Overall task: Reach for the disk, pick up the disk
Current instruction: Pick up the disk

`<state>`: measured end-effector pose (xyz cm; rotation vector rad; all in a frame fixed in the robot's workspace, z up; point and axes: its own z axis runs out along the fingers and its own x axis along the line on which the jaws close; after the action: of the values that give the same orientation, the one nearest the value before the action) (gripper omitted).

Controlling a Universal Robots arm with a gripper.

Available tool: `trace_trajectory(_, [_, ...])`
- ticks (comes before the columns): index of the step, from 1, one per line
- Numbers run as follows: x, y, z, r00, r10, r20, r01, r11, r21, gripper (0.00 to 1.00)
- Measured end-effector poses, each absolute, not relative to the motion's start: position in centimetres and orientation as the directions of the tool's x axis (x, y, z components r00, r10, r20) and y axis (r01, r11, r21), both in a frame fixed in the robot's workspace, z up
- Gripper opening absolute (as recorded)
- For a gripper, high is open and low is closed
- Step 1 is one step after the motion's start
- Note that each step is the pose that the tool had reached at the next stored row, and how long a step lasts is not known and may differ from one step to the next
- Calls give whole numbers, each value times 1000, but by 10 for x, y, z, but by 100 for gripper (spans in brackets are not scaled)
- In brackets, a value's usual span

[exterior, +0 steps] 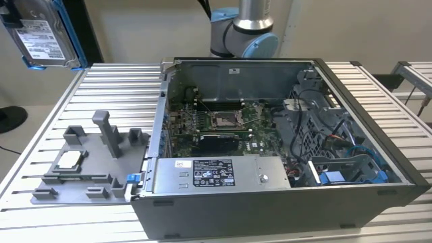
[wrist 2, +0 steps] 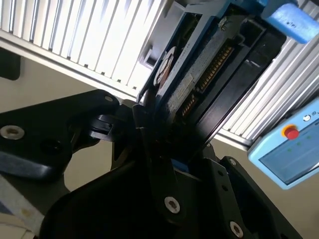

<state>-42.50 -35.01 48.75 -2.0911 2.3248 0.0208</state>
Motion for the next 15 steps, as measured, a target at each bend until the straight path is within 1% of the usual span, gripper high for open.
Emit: trace_trajectory(15, [-402,-350,488,-105,-994,-20,-994,105,0,0])
